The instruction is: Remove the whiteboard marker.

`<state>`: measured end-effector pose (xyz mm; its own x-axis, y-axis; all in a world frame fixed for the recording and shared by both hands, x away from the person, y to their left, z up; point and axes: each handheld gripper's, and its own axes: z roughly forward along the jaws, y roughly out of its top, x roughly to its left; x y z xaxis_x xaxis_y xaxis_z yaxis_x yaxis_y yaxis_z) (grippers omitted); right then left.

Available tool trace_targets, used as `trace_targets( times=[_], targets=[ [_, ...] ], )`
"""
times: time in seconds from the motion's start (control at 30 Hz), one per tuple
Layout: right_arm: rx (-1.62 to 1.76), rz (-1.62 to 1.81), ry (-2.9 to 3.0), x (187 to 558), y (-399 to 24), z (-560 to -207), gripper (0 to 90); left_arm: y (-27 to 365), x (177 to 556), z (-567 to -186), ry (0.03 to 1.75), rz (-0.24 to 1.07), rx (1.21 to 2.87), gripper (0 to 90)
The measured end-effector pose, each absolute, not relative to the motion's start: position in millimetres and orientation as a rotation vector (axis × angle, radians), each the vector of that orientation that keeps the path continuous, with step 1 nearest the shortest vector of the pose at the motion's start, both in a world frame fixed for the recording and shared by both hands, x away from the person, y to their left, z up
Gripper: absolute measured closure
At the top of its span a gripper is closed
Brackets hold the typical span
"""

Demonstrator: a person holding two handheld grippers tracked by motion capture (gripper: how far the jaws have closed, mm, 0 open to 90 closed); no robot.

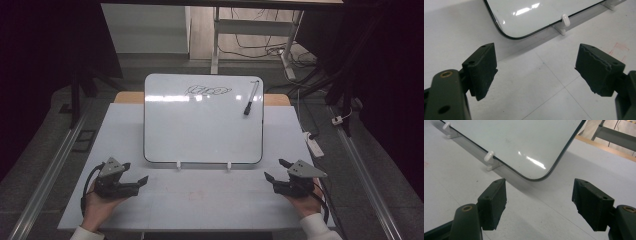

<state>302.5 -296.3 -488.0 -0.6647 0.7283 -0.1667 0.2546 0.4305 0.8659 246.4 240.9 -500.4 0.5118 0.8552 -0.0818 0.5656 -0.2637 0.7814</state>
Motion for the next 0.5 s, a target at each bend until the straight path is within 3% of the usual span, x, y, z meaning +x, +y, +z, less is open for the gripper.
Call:
trace_targets(
  times=[0.5],
  targets=[
    [0.83,1.187,2.145,297.5,-290.6,-484.1,28.4,239.4,246.1,-501.6,1.139,0.458,1.977,18.4]
  ],
)
